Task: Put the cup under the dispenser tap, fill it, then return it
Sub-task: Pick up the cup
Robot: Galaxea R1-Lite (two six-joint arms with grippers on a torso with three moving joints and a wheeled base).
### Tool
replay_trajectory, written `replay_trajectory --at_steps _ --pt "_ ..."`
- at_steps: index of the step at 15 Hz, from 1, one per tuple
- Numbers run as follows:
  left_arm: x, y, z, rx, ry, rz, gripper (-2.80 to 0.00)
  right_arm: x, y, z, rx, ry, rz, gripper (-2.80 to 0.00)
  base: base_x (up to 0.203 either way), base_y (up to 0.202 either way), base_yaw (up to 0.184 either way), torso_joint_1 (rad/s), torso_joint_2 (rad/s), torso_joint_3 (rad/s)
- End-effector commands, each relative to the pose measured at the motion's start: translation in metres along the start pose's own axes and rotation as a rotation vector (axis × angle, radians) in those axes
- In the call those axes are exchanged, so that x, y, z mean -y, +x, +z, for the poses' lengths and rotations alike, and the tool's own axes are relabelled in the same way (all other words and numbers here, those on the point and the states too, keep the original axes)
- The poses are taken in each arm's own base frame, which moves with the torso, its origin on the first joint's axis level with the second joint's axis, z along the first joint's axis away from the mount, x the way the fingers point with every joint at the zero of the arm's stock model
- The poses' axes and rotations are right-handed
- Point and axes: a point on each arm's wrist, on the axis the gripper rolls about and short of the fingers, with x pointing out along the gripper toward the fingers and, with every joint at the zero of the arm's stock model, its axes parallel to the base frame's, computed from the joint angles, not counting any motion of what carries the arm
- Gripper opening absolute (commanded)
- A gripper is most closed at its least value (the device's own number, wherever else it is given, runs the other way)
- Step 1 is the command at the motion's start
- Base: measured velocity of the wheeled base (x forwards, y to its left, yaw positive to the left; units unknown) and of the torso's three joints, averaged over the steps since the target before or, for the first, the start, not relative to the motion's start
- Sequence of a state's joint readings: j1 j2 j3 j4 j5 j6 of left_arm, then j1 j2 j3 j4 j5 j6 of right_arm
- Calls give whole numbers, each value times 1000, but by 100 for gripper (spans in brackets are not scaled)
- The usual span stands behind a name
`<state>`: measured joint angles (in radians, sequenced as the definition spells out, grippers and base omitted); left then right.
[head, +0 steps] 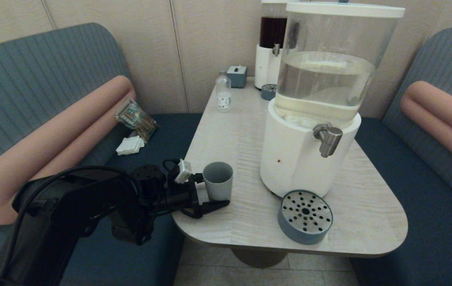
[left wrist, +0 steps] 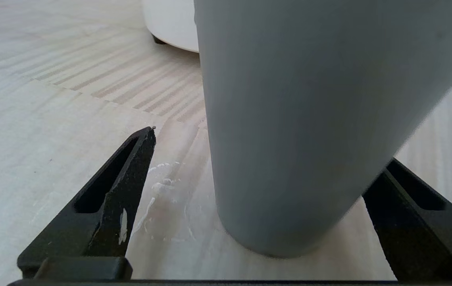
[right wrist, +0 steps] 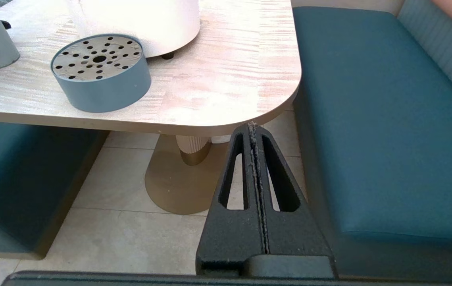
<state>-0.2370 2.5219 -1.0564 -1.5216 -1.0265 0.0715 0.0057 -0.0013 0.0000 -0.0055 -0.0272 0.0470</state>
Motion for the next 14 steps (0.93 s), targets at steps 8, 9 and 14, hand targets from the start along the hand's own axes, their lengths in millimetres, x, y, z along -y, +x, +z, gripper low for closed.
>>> replay_trajectory --at_steps 8,9,14 --pt "4 5 11 15 34 -7 -280 0 0 0 -2 0 0 -280 0 0 0 0 0 0" --pt "6 5 19 22 43 -8 -280 0 0 0 -1 1 0 -280 0 0 0 0 0 0" --pt "42 38 71 88 86 -77 -280 0 0 0 -1 1 0 -280 0 0 0 0 0 0"
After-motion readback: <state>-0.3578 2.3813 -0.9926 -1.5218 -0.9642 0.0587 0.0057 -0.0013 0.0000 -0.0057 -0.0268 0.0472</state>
